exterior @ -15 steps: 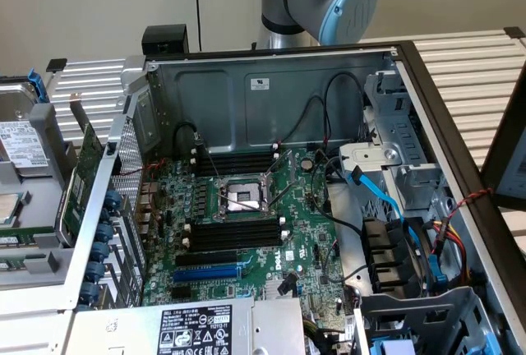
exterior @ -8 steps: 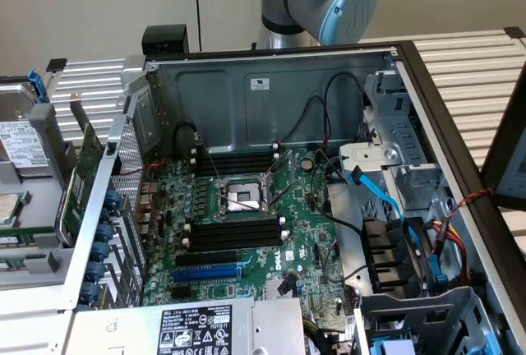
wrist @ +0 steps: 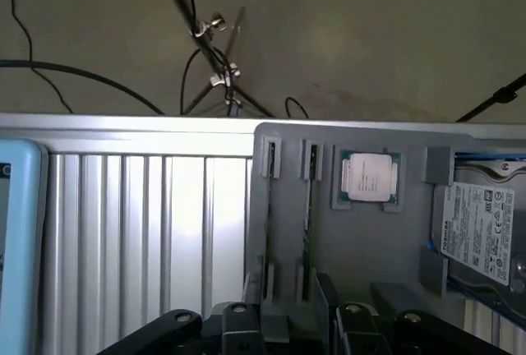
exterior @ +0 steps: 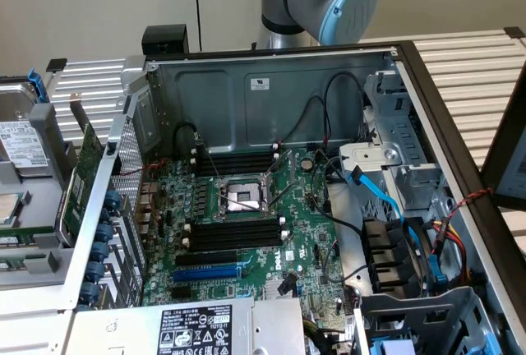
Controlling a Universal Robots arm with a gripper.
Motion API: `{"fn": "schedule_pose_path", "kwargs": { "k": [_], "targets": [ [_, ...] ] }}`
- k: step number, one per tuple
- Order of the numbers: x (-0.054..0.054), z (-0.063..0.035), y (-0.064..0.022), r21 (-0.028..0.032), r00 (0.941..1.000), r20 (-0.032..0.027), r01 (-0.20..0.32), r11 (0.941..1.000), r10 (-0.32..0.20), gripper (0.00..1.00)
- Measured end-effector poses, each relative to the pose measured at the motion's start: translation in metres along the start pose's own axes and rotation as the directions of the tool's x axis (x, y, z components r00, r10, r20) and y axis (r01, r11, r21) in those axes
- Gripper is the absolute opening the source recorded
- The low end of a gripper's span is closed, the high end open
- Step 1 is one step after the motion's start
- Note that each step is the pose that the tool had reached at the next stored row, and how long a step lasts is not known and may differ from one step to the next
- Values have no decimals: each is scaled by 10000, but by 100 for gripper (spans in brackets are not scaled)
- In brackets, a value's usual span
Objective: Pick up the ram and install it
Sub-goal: 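Pick up the ram and move it above insertion slot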
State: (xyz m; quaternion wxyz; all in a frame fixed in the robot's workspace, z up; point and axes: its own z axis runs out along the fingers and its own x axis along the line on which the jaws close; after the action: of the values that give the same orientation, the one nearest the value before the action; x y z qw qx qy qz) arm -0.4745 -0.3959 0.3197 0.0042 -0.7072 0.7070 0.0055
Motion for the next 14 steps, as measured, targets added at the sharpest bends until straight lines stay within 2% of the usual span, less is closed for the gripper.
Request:
{"fn": "schedule_pose_path", "kwargs": {
  "k": [14],
  "targets": [
    [4,255,19,13,9962,3,-872,9962,872,39]
  ]
}}
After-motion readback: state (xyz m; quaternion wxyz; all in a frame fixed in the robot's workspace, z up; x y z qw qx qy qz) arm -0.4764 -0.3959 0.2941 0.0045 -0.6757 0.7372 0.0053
